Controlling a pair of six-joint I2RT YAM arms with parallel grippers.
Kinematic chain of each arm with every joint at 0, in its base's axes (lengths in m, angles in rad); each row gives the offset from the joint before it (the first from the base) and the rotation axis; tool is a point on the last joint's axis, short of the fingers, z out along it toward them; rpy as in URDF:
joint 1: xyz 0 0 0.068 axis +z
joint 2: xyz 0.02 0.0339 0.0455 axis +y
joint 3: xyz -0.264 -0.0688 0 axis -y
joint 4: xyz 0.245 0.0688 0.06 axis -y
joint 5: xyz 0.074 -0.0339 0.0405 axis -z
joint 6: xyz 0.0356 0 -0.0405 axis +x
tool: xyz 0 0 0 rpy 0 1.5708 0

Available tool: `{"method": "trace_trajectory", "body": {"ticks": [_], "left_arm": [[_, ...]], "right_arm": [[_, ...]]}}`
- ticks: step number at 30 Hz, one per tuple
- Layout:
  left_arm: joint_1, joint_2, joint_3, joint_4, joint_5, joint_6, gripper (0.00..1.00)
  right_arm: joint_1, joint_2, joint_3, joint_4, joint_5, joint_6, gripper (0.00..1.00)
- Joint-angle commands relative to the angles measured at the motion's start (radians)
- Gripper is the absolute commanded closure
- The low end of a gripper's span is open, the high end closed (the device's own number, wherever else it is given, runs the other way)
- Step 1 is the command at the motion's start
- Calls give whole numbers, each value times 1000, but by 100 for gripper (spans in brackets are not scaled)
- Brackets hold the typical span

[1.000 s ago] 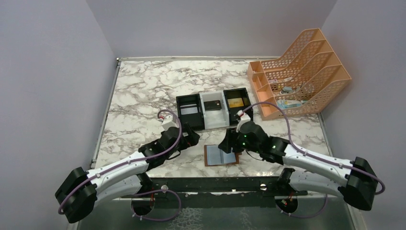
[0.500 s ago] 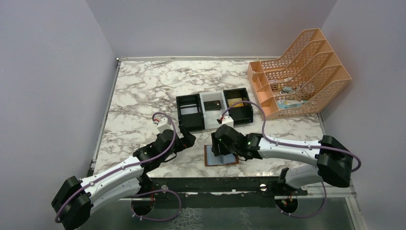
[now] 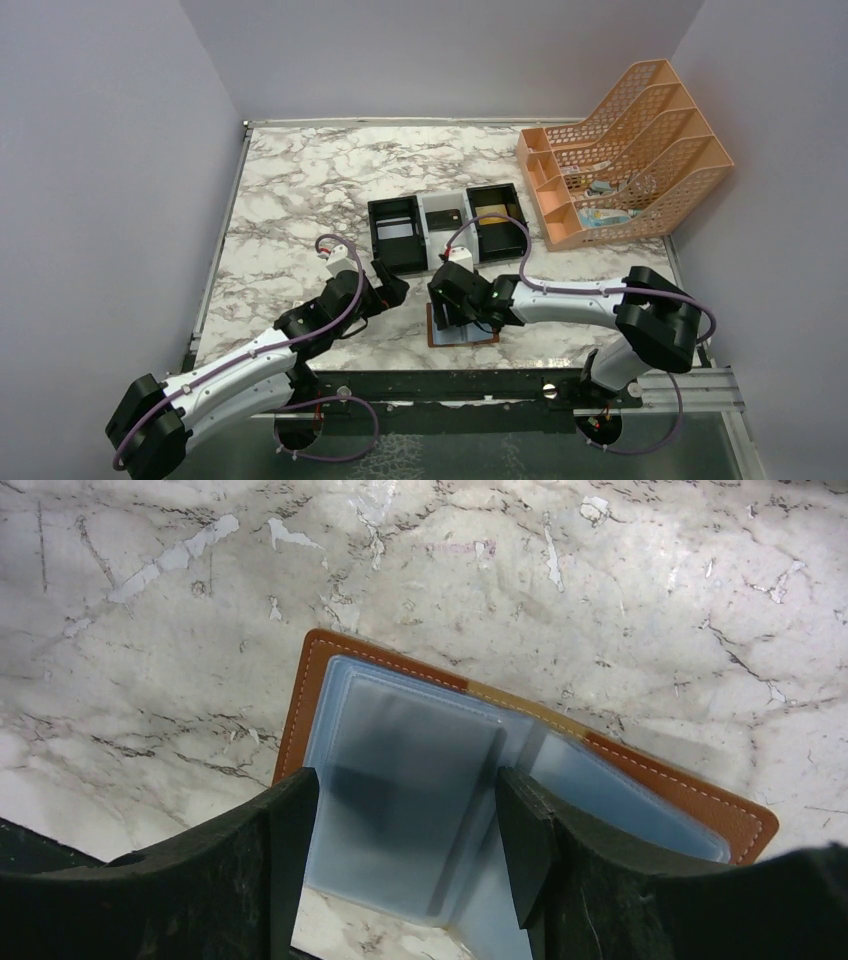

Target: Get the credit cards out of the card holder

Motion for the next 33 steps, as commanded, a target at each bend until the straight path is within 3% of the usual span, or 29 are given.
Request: {"method": "trace_trajectory", "body": {"ticks": [1,7,13,24,29,33], "left_arm": [[4,-14,-5,-8,22,7,1],[4,-5,-6,13,38,16,1],[4,32,0,33,68,23,1],[4,120,-32,207,246,57,2],[2,168,-73,416,409,56,8],[-6,230,-56,462,469,72,13]], "right_arm": [[3,37,36,-19,37,-8,33],[3,70,24,-38,53,8,34],[-7,35,-42,70,-17,-38,49],[-88,2,-145,255,-266,-25,66],[-196,-35,-244,410,-461,6,66],[-259,-31,-306,520,-567,38,66]]}}
